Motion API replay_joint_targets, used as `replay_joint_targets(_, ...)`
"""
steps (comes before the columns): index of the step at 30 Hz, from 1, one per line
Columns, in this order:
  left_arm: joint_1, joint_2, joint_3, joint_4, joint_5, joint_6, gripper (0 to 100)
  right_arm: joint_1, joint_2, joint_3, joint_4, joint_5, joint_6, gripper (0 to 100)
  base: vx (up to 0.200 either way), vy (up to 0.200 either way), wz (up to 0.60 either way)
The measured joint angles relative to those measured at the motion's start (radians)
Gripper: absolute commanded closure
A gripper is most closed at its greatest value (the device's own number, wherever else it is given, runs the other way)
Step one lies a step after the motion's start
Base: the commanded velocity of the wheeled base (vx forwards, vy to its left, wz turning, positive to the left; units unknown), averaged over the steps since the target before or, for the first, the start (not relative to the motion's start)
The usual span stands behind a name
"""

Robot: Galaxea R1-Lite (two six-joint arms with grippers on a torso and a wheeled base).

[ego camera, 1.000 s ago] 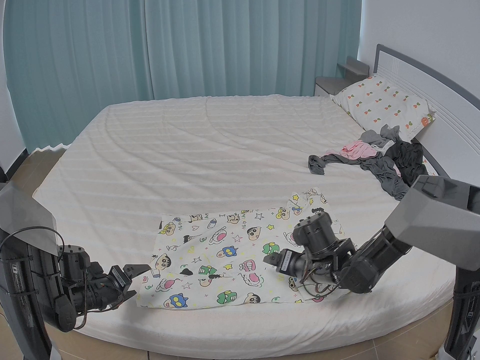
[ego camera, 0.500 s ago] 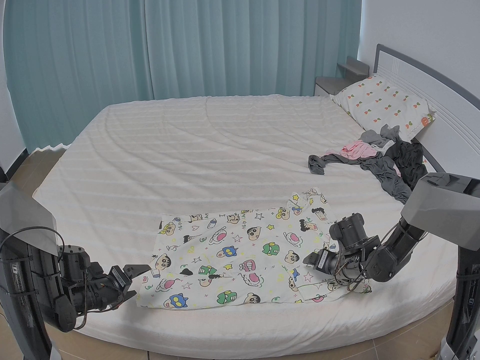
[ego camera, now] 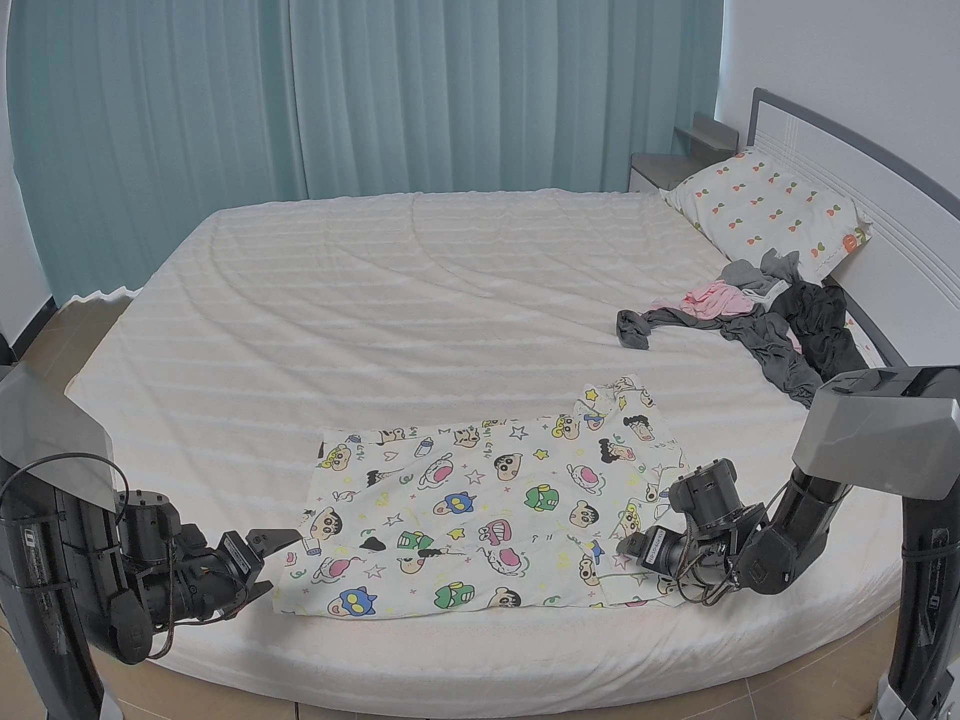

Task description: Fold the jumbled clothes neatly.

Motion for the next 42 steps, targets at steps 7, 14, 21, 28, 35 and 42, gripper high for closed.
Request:
replay_joint_targets(7,0.000,-0.006,-0.031,0.000,0.006,0.000,0,0.012,-0.091,0.023,-0.052,-0.016,0.007,0,0.000,0.000,0.00)
replay_joint_targets(14,-0.001,-0.029,-0.200,0.022,0.019,0.071,0,0.015,-0.197,0.086,-0.123,-0.035,-0.010,0,0.000,0.000,0.00)
replay_joint_targets(21,-0.009,-0.030,-0.510,0.336,0.032,0.172,0,0.012,-0.261,0.152,-0.192,-0.040,-0.048,0,0.000,0.000,0.00)
replay_joint_targets(28,-0.007,0.045,-0.867,0.671,0.047,0.377,0,0.012,-0.286,0.189,-0.233,-0.043,-0.078,0,0.000,0.000,0.00)
replay_joint_targets(35,-0.010,0.192,-1.181,0.917,0.099,0.547,0,0.013,-0.293,0.209,-0.252,-0.045,-0.094,0,0.000,0.000,0.00)
replay_joint_targets(42,-0.018,0.346,-1.355,1.008,0.137,0.647,0,0.015,-0.294,0.234,-0.262,-0.045,-0.110,0,0.000,0.000,0.00)
